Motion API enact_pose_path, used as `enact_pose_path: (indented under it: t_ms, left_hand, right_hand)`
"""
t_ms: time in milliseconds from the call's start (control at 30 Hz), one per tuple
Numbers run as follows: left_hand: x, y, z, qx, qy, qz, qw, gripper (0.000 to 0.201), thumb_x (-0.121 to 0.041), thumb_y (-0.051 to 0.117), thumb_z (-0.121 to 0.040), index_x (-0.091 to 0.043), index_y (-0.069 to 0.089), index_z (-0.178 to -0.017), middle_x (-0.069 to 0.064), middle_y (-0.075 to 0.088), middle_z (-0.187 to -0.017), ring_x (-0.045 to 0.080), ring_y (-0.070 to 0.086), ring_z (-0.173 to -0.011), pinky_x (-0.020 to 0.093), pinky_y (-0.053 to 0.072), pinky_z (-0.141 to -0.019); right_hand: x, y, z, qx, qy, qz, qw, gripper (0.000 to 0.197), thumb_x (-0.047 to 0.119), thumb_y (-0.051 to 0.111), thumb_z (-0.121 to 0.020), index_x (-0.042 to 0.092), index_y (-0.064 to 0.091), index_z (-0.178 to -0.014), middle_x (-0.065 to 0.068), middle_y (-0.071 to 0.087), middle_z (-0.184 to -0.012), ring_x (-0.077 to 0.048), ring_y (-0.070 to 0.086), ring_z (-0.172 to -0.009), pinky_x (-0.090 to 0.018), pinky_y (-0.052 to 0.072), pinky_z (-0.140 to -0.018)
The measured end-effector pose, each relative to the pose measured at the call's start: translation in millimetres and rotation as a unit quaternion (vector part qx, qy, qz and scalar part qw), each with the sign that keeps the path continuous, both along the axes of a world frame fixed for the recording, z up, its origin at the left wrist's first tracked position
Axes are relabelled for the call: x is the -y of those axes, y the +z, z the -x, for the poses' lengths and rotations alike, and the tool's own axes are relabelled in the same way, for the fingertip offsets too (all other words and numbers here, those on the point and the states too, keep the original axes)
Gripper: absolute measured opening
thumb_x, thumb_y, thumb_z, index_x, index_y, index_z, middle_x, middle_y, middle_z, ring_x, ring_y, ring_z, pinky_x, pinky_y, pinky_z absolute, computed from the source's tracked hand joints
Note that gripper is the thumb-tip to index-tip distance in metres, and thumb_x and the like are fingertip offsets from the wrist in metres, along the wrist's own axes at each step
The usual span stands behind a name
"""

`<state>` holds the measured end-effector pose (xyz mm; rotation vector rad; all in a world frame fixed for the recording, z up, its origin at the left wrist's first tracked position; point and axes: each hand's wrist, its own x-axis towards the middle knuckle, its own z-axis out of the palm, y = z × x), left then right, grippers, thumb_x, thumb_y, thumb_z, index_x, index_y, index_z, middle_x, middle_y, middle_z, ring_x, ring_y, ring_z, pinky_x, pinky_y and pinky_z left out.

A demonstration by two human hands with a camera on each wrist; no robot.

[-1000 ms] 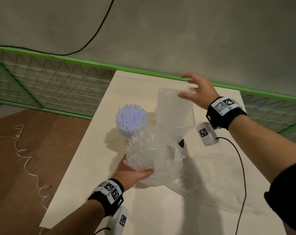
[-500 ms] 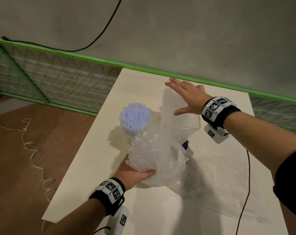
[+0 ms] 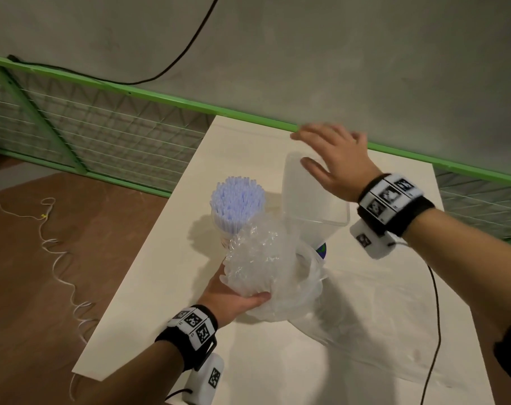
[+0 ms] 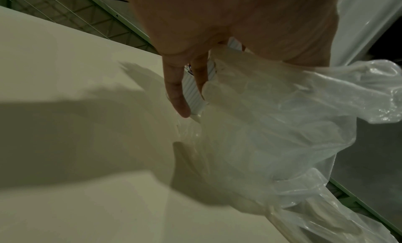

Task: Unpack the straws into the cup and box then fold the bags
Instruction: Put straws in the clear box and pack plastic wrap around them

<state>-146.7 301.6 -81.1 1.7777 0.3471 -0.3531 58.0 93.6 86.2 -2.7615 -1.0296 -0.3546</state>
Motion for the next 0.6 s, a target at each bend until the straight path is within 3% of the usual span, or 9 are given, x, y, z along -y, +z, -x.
enact_pose_path:
  t_ms: [67,133,200,267,333,367,467,533,600]
  left_hand:
    - [-1.0,-0.1,0.6,-0.001,-0.008,0.004,1.000,0.091,-0.059,0.089,-0.042,-0.034,0.058,-0.125,-0.022,0.069,-0.113,-0.020,0.059,-0.100,-0.002,0.043,-0.082]
    - [-2.6,-1.8,1.9,-0.001,-0.016,0.004,1.000,0.091,-0.060,0.088,-0.044,-0.032,0.060,-0.126,-0.022,0.069,-0.112,-0.022,0.058,-0.098,-0.004,0.042,-0.082]
    - [-3.0,-2.9,2.6,0.006,-0.029,0.004,1.000,0.088,-0.056,0.089,-0.049,-0.030,0.059,-0.128,-0.024,0.067,-0.113,-0.027,0.054,-0.097,-0.009,0.036,-0.077]
    - [-2.8,-3.5,2.8,0.014,-0.037,0.001,0.999,0.083,-0.052,0.090,-0.053,-0.032,0.058,-0.127,-0.026,0.066,-0.113,-0.028,0.053,-0.099,-0.007,0.035,-0.082]
    - [-2.2,-4.2,2.7,0.016,-0.035,0.009,0.999,0.085,-0.059,0.089,-0.049,-0.034,0.060,-0.126,-0.024,0.069,-0.114,-0.018,0.058,-0.106,0.008,0.041,-0.097]
    - [-1.9,-6.0,2.5,0.015,-0.036,0.017,0.999,0.087,-0.062,0.089,-0.048,-0.035,0.061,-0.126,-0.023,0.070,-0.115,-0.011,0.061,-0.109,0.018,0.043,-0.102]
    - [-1.3,-6.9,3.8,0.024,-0.041,0.032,0.998,0.093,-0.066,0.090,-0.047,-0.035,0.059,-0.129,-0.021,0.070,-0.119,-0.003,0.063,-0.114,0.025,0.044,-0.101]
    - [0.0,-5.3,3.9,0.033,-0.038,0.033,0.998,0.088,-0.061,0.090,-0.049,-0.034,0.060,-0.127,-0.022,0.070,-0.117,-0.005,0.063,-0.111,0.019,0.044,-0.098]
    - [1.1,-2.1,3.8,0.036,-0.035,0.031,0.998,0.084,-0.058,0.088,-0.049,-0.034,0.061,-0.125,-0.025,0.071,-0.114,-0.008,0.063,-0.108,0.010,0.044,-0.091]
  right_hand:
    - [6.9,9.0,35.6,-0.024,0.047,-0.126,0.991,0.033,0.017,0.050,-0.089,0.019,0.061,-0.119,0.002,0.069,-0.105,-0.021,0.064,-0.092,-0.040,0.048,-0.080]
    - [14.4,6.0,74.3,-0.091,0.057,-0.146,0.983,0.031,0.009,0.051,-0.082,0.015,0.066,-0.108,0.003,0.070,-0.088,-0.016,0.063,-0.072,-0.038,0.054,-0.073]
    - [19.2,-8.0,105.5,-0.151,0.047,-0.096,0.983,0.035,0.013,0.055,-0.085,0.018,0.062,-0.119,0.004,0.068,-0.101,-0.010,0.062,-0.079,-0.035,0.055,-0.078]
    - [19.8,-24.7,122.1,-0.208,0.034,-0.047,0.976,0.052,0.021,0.061,-0.089,0.024,0.046,-0.138,0.004,0.060,-0.128,-0.008,0.058,-0.105,-0.023,0.048,-0.090]
    - [16.2,-35.8,124.8,-0.248,0.035,-0.036,0.967,0.069,0.031,0.064,-0.089,0.029,0.029,-0.149,0.008,0.044,-0.147,-0.006,0.044,-0.126,-0.007,0.033,-0.092]
    - [12.4,-38.8,123.1,-0.261,0.039,-0.039,0.964,0.075,0.035,0.065,-0.088,0.030,0.024,-0.151,0.009,0.039,-0.151,-0.006,0.040,-0.130,-0.004,0.028,-0.093]
    - [-0.3,-46.6,119.1,-0.284,0.056,-0.068,0.955,0.080,0.037,0.070,-0.086,0.030,0.023,-0.151,0.007,0.042,-0.150,-0.008,0.043,-0.130,-0.015,0.031,-0.102]
    - [-5.0,-52.4,118.5,-0.281,0.060,-0.091,0.953,0.075,0.034,0.071,-0.085,0.028,0.030,-0.148,0.006,0.052,-0.140,-0.007,0.050,-0.121,-0.021,0.037,-0.102]
    - [-5.9,-58.9,117.6,-0.257,0.060,-0.124,0.956,0.065,0.030,0.072,-0.085,0.023,0.043,-0.142,0.005,0.060,-0.125,0.001,0.050,-0.105,-0.016,0.038,-0.096]
